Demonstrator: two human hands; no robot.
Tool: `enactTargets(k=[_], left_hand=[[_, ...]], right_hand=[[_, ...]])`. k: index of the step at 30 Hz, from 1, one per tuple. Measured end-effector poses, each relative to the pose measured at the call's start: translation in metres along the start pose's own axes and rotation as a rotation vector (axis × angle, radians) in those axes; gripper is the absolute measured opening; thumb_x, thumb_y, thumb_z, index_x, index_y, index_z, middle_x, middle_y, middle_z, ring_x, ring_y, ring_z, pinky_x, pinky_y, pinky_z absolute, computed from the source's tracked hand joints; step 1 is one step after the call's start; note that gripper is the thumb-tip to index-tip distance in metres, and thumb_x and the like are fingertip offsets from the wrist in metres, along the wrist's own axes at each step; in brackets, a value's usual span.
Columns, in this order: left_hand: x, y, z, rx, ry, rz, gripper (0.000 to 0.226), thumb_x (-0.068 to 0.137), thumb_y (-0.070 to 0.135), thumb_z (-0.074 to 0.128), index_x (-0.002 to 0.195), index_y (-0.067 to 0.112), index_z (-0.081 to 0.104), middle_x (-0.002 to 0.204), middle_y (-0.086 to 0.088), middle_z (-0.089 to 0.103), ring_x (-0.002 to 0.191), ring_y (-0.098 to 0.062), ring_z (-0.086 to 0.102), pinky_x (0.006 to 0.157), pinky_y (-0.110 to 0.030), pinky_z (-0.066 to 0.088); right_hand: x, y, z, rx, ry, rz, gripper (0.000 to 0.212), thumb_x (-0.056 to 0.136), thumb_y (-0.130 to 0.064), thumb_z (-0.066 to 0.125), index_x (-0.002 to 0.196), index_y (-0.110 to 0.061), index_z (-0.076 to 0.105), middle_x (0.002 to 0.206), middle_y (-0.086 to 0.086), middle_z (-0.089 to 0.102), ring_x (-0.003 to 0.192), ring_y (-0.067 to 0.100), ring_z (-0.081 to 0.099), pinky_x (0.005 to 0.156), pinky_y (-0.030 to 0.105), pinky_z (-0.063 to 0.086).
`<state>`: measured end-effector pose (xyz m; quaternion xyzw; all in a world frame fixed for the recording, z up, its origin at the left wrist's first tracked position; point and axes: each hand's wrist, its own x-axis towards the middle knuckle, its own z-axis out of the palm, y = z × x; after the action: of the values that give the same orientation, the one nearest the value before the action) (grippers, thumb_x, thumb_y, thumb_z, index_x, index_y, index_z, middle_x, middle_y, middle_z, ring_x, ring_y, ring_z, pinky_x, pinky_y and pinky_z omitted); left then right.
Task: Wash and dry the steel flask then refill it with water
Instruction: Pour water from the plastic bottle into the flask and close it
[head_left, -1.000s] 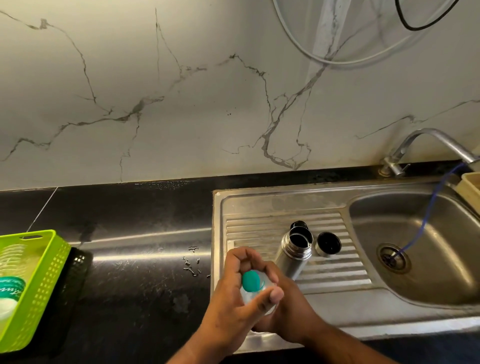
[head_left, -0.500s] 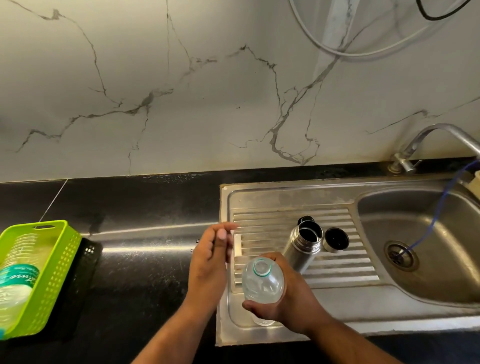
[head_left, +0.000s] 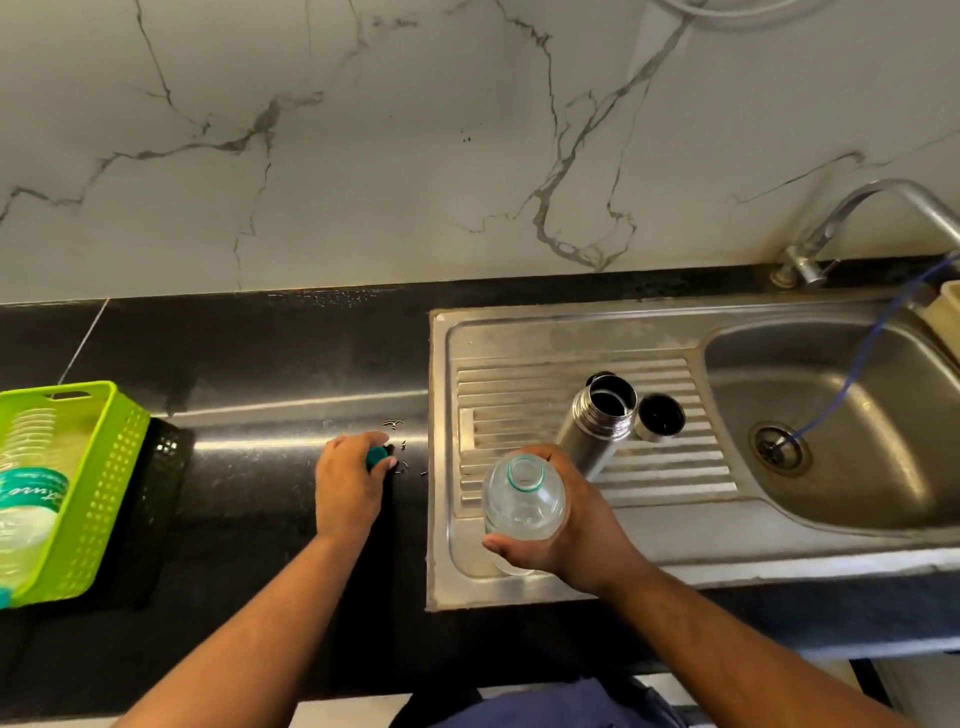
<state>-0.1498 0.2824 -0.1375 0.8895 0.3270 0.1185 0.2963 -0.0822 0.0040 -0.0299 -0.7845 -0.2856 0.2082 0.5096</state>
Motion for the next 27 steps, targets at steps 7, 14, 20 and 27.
enactTargets(k=[7,14,20,27], left_hand=[[-0.001,-0.005,0.000,0.014,-0.069,-0.044,0.053,0.078,0.033,0.086,0.128,0.026,0.067,0.122,0.003,0.067,0.122,-0.023,0.054,0.103,-0.048,0.038],[0.000,0.053,-0.010,-0.187,-0.008,0.055,0.052,0.081,0.054,0.072,0.128,0.032,0.062,0.126,0.009,0.061,0.124,-0.017,0.051,0.102,-0.048,0.046],[-0.002,0.130,-0.007,-0.314,-0.124,0.313,0.052,0.081,0.054,0.070,0.128,0.037,0.056,0.125,0.023,0.056,0.121,-0.005,0.050,0.101,-0.035,0.044],[-0.014,0.163,0.022,-0.317,-0.403,0.487,0.114,0.065,0.048,0.090,0.155,0.044,0.020,0.151,0.017,0.038,0.140,-0.004,0.037,0.118,-0.037,0.038]], right_hand=[[0.001,0.006,0.001,0.037,0.010,-0.015,0.086,0.062,-0.033,0.099,0.130,-0.032,0.047,0.123,-0.025,0.058,0.118,0.006,0.059,0.095,0.013,0.046],[-0.010,0.020,0.007,0.074,0.053,0.003,0.087,0.061,-0.037,0.100,0.134,-0.024,0.053,0.127,-0.012,0.063,0.122,0.015,0.061,0.102,0.033,0.050],[-0.018,0.012,0.002,0.096,0.161,0.017,0.074,0.062,-0.032,0.097,0.122,-0.048,0.055,0.115,-0.014,0.071,0.108,0.013,0.068,0.093,0.032,0.055],[-0.042,-0.017,-0.066,0.169,0.221,0.004,0.069,0.059,-0.027,0.098,0.119,-0.032,0.064,0.113,-0.010,0.073,0.104,0.011,0.070,0.087,0.024,0.053]])
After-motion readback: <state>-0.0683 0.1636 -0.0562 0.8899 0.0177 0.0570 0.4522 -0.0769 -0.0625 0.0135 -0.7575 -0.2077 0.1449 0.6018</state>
